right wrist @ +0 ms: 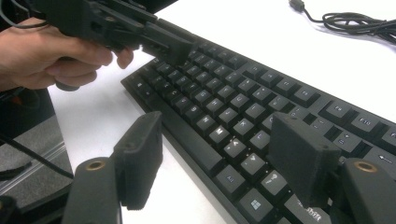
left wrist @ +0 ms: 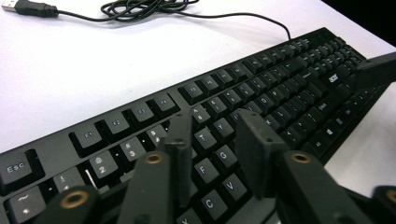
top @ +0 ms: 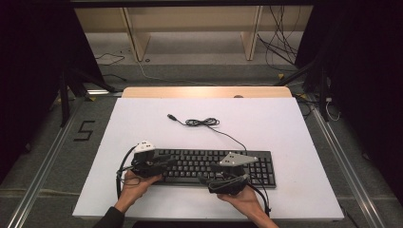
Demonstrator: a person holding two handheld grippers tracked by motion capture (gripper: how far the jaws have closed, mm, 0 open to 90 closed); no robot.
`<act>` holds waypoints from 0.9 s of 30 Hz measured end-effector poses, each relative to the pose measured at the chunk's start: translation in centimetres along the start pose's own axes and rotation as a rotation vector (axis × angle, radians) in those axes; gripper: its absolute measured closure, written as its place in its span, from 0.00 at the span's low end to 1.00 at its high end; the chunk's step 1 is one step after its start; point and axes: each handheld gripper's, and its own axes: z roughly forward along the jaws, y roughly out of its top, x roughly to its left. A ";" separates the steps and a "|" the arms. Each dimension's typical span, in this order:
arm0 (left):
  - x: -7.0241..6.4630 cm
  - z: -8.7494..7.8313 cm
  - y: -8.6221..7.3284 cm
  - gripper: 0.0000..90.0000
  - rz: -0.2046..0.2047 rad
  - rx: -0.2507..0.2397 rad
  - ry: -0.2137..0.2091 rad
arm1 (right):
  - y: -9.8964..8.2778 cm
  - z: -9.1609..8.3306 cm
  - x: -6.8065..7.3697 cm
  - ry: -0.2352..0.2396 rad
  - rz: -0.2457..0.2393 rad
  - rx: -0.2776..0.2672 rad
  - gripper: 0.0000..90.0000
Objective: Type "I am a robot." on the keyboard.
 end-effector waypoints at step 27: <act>-0.4 -3.7 -1.8 0.37 -0.019 -0.144 -0.015 | 0.3 0.8 -0.6 -0.005 0.022 0.027 0.55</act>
